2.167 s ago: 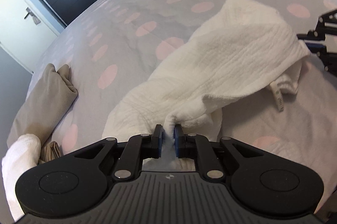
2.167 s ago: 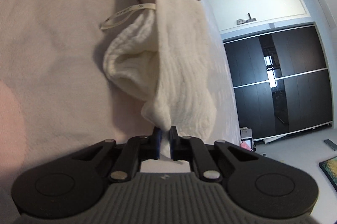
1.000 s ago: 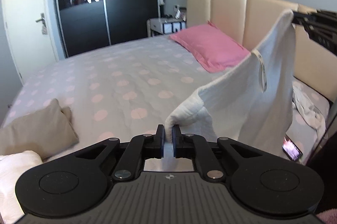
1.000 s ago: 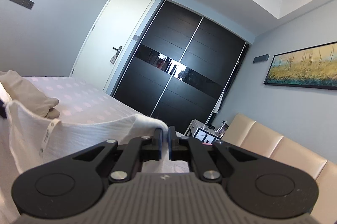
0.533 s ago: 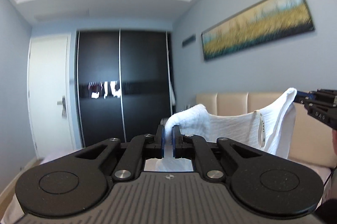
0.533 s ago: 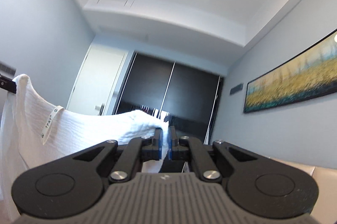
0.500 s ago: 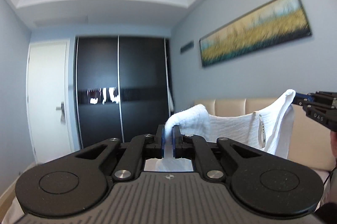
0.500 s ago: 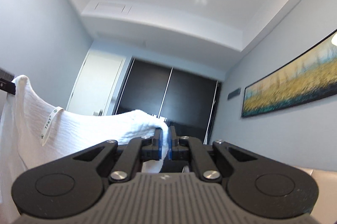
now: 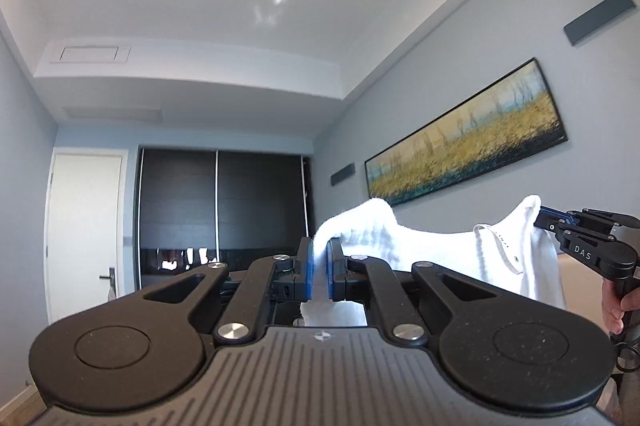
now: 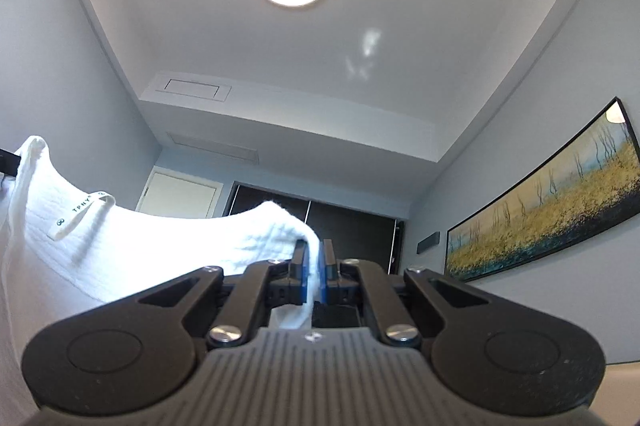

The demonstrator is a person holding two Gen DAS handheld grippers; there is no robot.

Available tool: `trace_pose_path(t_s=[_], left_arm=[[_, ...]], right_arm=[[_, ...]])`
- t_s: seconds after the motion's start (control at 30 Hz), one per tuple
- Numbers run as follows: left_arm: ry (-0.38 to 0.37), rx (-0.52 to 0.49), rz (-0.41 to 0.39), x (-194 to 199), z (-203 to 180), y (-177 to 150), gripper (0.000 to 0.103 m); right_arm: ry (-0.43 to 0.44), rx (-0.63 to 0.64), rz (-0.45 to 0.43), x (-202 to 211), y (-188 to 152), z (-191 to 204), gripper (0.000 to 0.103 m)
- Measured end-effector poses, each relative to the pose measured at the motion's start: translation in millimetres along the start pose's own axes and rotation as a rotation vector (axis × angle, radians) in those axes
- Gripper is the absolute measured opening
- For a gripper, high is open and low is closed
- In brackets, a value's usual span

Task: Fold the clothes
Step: 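Lower the shirt flat onto the bed and open both grippers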

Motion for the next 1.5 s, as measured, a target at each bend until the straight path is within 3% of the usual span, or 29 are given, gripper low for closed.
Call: trace_pose_path(t_s=[0.3, 0.73, 1.1, 1.37, 1.47, 1.5], left_arm=[[0.135, 0.009, 0.271, -99, 40, -71, 0.005], [0.286, -0.012, 0.673, -262, 118, -248, 0.005], [0.346, -0.015, 0.887, -367, 169, -386, 0.005], [0.365, -0.009, 1.047, -408, 197, -481, 0.006], [0.352, 0.028, 1.111, -417, 205, -509, 0.012], [0.354, 0.036, 1.131, -418, 207, -515, 0.013]], right_arm=[[0.08, -0.021, 0.263, -105, -100, 37, 0.006], [0.154, 0.058, 0.68, -245, -310, 117, 0.006], [0.181, 0.083, 0.896, -318, -480, 174, 0.007], [0.234, 0.091, 1.051, -357, -589, 218, 0.008], [0.239, 0.089, 1.1, -359, -616, 226, 0.018], [0.234, 0.086, 1.107, -358, -619, 225, 0.034]])
Point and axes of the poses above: each gripper's, at about its wrist camera, not at the fingertips, and x roughly against the way its jaws point, z to its left, y to its top, the point moved 1 cm from there along -x, roughly the way its jaws point, and after that the axes turned 7 degrees about x, right-handed, at the moved point
